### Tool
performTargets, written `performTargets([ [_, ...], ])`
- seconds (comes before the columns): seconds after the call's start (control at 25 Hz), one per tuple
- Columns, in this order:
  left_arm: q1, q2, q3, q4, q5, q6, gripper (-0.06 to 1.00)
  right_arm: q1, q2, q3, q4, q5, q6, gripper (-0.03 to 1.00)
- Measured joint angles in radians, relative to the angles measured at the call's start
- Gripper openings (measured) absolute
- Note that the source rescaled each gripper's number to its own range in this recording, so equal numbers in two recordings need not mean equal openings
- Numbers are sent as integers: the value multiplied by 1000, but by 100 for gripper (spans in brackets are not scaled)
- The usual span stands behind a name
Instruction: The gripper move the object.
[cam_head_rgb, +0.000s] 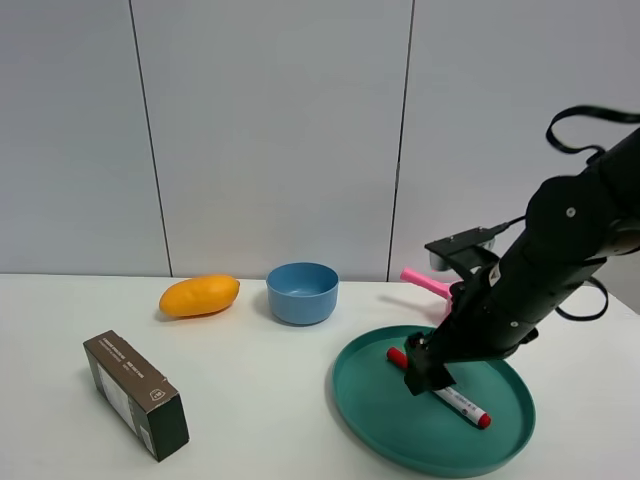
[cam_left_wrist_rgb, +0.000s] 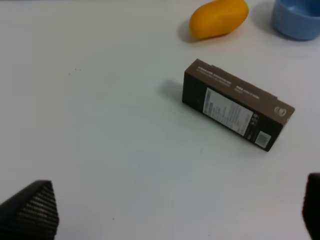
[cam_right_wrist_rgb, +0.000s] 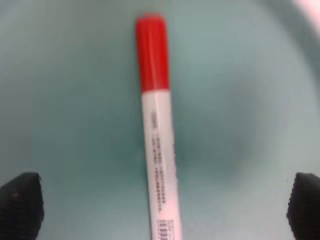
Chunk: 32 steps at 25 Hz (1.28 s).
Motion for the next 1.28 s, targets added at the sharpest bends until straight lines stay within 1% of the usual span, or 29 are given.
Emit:
performTargets([
  [0.2,0,0,0,0,0,0,100,0,-179,0,0,73,0,100],
  [0.32,0,0,0,0,0,0,100,0,-292,0,1,156,0,100],
  [0.48,0,0,0,0,0,0,100,0,-442,0,1,325,1,100],
  [0.8,0,0,0,0,0,0,100,0,-658,0,1,733,1,100],
  [0.88,0,0,0,0,0,0,100,0,-692,0,19,844,1,100],
  [0.96,0,0,0,0,0,0,100,0,-728,0,61,938,1,100],
  [1.0,0,0,0,0,0,0,100,0,-743,0,84,967,1,100],
  [1.12,0,0,0,0,0,0,100,0,-790,0,124,987,1,100],
  [1.28,0,0,0,0,0,0,100,0,-835,0,122,994,1,100],
])
